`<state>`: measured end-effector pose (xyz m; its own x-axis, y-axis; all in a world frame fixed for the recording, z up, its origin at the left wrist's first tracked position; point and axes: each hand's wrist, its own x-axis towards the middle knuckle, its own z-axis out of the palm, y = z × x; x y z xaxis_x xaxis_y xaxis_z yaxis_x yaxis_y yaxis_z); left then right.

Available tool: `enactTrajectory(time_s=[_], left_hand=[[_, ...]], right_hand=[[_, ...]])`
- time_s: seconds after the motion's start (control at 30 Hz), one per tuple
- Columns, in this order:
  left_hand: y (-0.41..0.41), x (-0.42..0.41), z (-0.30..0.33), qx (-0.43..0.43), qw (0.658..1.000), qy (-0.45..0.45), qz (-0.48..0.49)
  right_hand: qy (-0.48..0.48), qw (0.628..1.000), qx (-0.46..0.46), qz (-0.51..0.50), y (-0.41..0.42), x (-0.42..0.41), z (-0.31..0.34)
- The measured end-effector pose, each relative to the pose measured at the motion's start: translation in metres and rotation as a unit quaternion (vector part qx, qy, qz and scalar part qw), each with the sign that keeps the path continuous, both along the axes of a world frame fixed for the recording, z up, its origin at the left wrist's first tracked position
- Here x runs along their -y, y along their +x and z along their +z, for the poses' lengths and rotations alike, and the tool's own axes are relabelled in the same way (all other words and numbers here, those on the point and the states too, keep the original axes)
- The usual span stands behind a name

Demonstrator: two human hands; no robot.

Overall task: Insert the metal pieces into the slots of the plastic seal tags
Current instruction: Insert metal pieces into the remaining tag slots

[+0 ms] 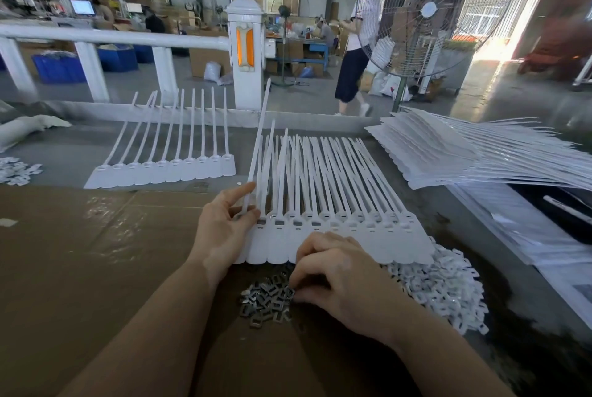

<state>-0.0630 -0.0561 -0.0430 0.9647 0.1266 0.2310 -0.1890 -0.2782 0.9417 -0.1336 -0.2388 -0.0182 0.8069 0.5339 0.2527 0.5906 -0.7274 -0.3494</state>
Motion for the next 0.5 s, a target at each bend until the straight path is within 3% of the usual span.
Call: enactTrajectory(time_s=[0.5], left_hand=[[-0.0004, 0.0004, 0.0015, -0.003, 1.000, -0.003, 0.000]], right_hand=[[-0.047, 0.998, 0.038, 0.009, -0.0008, -0.0049, -0.0068]])
